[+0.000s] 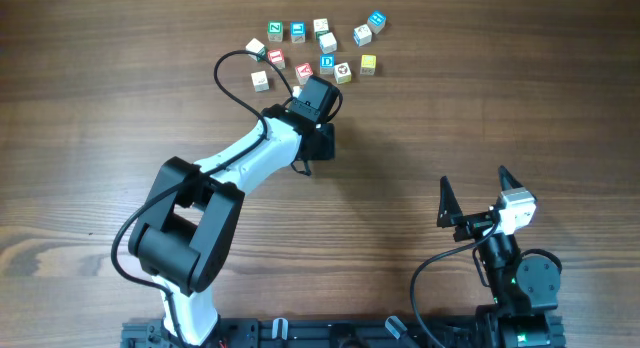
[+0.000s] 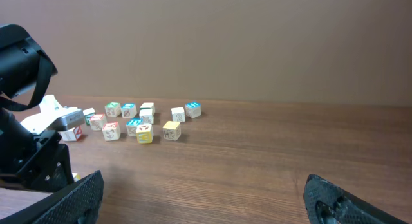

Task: Form a tower
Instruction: 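Carry the W block toward the table center and lower it, then open the left gripper, release the W block, and lift away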

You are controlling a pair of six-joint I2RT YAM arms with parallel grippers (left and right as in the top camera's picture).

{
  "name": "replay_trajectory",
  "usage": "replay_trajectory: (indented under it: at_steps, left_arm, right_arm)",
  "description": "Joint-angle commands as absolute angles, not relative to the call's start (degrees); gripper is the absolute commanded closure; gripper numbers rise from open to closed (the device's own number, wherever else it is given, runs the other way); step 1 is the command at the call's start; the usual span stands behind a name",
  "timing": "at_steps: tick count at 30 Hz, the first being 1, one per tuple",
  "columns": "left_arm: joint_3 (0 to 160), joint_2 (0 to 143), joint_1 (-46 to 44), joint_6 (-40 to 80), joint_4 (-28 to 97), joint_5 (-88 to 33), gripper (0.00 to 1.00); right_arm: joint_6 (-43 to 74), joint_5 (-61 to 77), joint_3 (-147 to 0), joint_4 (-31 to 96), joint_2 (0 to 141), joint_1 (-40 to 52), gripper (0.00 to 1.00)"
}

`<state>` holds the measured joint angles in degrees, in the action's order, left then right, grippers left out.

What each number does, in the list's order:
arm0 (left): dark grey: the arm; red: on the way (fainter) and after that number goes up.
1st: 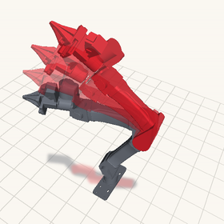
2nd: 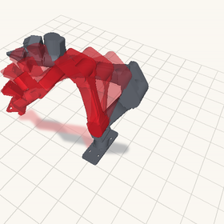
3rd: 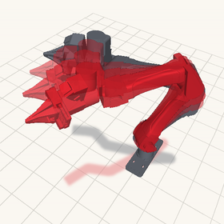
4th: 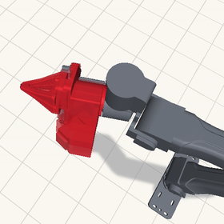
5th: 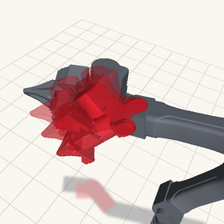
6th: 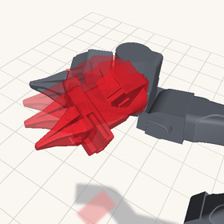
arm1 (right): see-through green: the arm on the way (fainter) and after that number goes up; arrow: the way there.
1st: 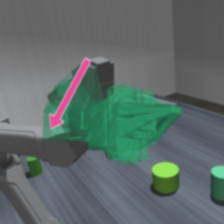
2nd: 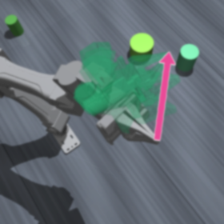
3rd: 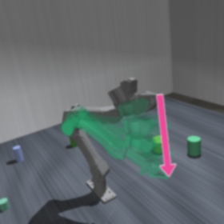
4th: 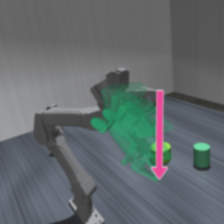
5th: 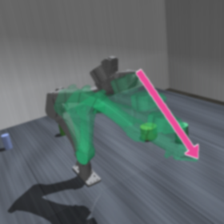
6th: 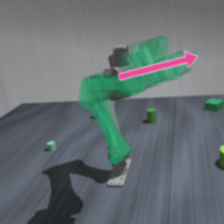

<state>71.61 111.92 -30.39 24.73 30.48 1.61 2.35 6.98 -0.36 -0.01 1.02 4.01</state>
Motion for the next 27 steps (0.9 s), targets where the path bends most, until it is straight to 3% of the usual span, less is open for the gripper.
replay_trajectory:
  at_steps: [1, 7, 17, 25, 27]
  left_arm:
    - [71.24, 112.64, -30.55, 25.10, 30.24, 1.10, 0.64]
    - [71.24, 112.64, -30.55, 25.06, 29.17, 1.17, 0.51]
    - [71.24, 112.64, -30.55, 25.12, 28.75, 2.59, 0.66]
    - [71.24, 112.62, -30.55, 26.00, 31.97, 2.37, 0.69]
    - [71.24, 112.62, -30.55, 25.98, 31.92, 2.39, 0.63]
  right_arm:
    - [3.11, 5.98, -0.32, -0.32, 0.80, 3.68, 0.00]
    - [3.11, 5.98, -0.30, -0.32, 0.80, 3.68, 0.00]
    - [3.14, 5.98, -0.30, -0.32, 0.80, 3.68, 0.00]
    - [3.11, 5.98, -0.32, -0.32, 0.80, 3.68, 0.00]
    - [3.11, 5.98, -0.32, -0.32, 0.80, 3.68, 0.00]
